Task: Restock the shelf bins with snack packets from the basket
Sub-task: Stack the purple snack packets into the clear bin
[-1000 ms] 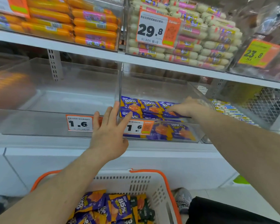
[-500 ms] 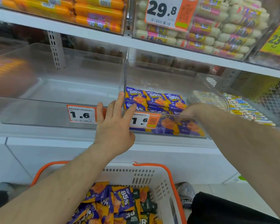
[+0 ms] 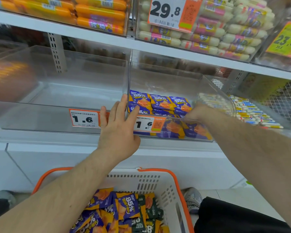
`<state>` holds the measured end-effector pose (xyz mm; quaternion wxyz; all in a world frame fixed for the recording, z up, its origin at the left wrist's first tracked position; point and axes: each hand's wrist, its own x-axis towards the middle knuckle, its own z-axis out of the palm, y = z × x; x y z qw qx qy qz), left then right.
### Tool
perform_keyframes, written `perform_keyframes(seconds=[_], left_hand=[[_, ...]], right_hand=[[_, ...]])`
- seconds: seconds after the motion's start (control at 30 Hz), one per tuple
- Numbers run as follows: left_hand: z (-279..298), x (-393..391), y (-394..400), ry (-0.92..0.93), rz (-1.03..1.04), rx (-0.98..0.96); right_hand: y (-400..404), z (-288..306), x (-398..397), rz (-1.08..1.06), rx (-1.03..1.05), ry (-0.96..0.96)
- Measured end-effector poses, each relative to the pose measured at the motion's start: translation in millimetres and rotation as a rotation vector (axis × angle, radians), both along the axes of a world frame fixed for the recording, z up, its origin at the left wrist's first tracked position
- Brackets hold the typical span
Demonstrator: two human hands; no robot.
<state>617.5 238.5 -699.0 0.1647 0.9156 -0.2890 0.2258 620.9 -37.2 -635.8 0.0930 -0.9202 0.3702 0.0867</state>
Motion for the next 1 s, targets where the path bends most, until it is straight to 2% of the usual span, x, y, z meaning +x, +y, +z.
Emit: perform_keyframes(seconds=[0.07, 0.13, 0.17, 0.2, 0.27, 0.33, 0.37, 0.4, 0.5, 0.6, 0.73, 0.87, 1.0], left_hand=[[-6.9, -4.7, -1.7, -0.135, -0.098, -0.148], [-11.1, -12.5, -3.1, -0.173, -0.242, -0.169], [-11.5, -17.2, -2.8, -0.122, -0.314, -0.105], [-13.2, -21.3, -1.1, 0.008, -0.372, 0.018], [-23.9, -21.9, 5.6, 0.368, -0.375, 0.337], [-34.7, -23.0, 14.1, 0.654, -0.326, 0.636], [-39.7, -24.3, 17.5, 0.719, -0.322, 0.744], [-44.2, -26.4, 19.9, 0.753, -0.331, 0.818], [-52.3, -29.7, 23.8, 0.797, -0.351, 0.855], [-54.6, -29.6, 27.0, 0.824, -0.348, 0.829], [-60.5, -27.3, 29.7, 0.853, -0.338, 0.847], [-56.2, -30.9, 25.2, 0.852, -0.348, 0.839], [-51.4, -32.7, 18.7, 0.927, -0.371, 0.757]], right_hand=[[1.1, -3.6, -3.8, 0.004, -0.264, -0.38], [10.3, -12.7, -21.0, 0.186, -0.514, -0.85], [20.1, -18.9, -31.4, 0.329, -0.605, -1.023], [34.1, -26.5, -42.4, 0.452, -0.633, -1.147], [63.1, -58.2, -60.0, 0.606, -0.551, -1.252], [95.3, -101.7, -77.9, 0.645, -0.345, -1.161], [109.2, -125.6, -86.8, 0.645, -0.215, -1.024], [121.6, -148.3, -95.5, 0.618, -0.07, -0.797], [142.8, -219.9, -119.3, 0.557, 0.269, -0.014], [155.3, -268.3, -142.1, 0.541, 0.374, 0.426], [164.3, -288.9, -165.7, 0.598, 0.305, 0.63], [162.1, -283.0, -166.2, 0.647, 0.31, 0.618], [156.3, -238.5, -138.6, 0.784, 0.364, 0.518]])
